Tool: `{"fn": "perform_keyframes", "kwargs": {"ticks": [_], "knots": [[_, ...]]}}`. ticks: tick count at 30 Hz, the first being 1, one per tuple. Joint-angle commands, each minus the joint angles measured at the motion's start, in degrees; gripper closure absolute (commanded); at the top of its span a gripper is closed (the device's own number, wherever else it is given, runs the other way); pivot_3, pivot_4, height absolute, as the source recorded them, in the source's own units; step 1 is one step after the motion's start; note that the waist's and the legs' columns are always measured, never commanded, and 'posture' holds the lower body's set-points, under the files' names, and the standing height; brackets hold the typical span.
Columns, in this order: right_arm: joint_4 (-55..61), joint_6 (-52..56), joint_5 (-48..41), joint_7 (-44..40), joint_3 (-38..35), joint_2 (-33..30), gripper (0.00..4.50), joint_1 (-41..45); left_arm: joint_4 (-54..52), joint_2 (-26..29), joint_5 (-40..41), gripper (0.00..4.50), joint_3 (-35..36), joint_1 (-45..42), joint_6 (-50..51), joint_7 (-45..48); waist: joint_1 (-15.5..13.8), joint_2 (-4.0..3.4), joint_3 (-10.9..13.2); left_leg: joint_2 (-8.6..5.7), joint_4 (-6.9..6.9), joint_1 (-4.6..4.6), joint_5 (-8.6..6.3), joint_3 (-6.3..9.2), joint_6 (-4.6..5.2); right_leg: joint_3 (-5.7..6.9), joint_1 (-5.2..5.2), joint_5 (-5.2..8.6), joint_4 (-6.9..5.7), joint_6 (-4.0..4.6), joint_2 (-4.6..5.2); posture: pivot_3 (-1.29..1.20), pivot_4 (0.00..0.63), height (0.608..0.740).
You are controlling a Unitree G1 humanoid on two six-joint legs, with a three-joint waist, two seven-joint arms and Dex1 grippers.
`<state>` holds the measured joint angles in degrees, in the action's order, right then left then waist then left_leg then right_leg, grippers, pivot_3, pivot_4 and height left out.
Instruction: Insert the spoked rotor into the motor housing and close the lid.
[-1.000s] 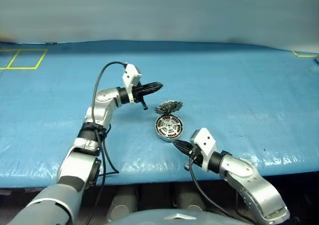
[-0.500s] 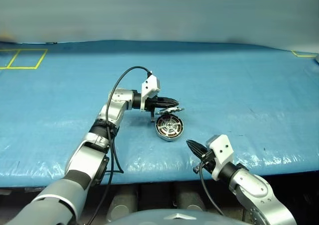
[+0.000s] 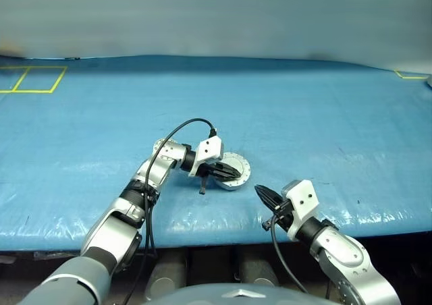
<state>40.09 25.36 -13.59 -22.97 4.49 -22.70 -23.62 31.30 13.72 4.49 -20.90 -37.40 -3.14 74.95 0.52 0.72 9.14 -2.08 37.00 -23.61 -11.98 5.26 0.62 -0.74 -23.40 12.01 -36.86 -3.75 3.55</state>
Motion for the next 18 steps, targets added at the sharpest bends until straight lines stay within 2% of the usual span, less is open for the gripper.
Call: {"fn": "perform_keyframes", "kwargs": {"ticks": [1, 4, 6, 8, 14, 18], "knots": [[1.25, -1.25, 0.05, -0.08, -0.36, -0.12, 4.50, 0.61, 0.10, -0.21, -1.65, 4.48, -0.74, 0.85, -1.31, -1.66, 0.01, -0.01, -0.01, 0.00, 0.00, 0.00, 0.00, 0.00, 0.00, 0.00, 0.00, 0.00, 0.00, 0.00, 0.00, 0.00, 0.150, 0.740], [1.18, -1.23, -0.05, -0.20, 0.04, -0.01, 4.50, 1.18, -0.68, -0.72, -1.00, 4.48, -0.15, 1.81, -1.66, -2.49, 0.02, -0.04, -0.02, 0.00, 0.00, 0.02, 0.00, 0.00, 0.01, 0.00, 0.01, -0.01, -0.01, -0.01, 0.00, 0.00, 0.150, 0.740], [1.54, -0.97, -0.49, -0.74, 0.40, -0.21, 4.50, 1.68, -5.76, -1.87, 3.51, 4.48, 2.69, 3.04, -1.52, -2.91, 0.04, -0.04, -0.03, 0.00, 0.00, 0.02, 0.00, 0.01, 0.01, 0.00, 0.01, -0.01, -0.01, -0.01, 0.00, 0.00, 0.150, 0.740], [2.31, -0.76, -1.03, -1.33, 0.36, -0.50, 4.50, 2.21, -13.71, -2.04, 9.78, 4.48, 5.37, 4.60, 3.63, -2.07, 0.15, -0.06, 0.00, 0.03, -0.01, -0.02, -0.02, -0.03, 0.02, -0.02, -0.05, -0.01, -0.01, -0.01, 0.02, 0.00, 0.150, 0.740], [3.78, 0.06, -3.07, -1.25, -1.51, -0.46, 4.50, 6.07, -32.72, 3.28, 18.88, 4.48, 9.70, 10.55, 12.75, -3.29, 0.28, -0.19, -0.05, 0.09, -0.04, -0.04, -0.03, -0.06, 0.03, -0.02, -0.11, -0.01, 0.00, 0.03, 0.01, 0.00, 0.150, 0.740], [3.41, 1.91, -3.83, -0.93, -1.68, -0.72, 4.50, 10.02, -39.01, 7.65, 20.88, 4.48, 13.64, 15.41, 15.87, -7.09, 0.25, -0.26, -0.04, 0.15, -0.04, 0.04, -0.03, -0.11, 0.03, -0.02, -0.06, 0.00, -0.01, 0.07, -0.03, 0.00, 0.150, 0.740]]}}
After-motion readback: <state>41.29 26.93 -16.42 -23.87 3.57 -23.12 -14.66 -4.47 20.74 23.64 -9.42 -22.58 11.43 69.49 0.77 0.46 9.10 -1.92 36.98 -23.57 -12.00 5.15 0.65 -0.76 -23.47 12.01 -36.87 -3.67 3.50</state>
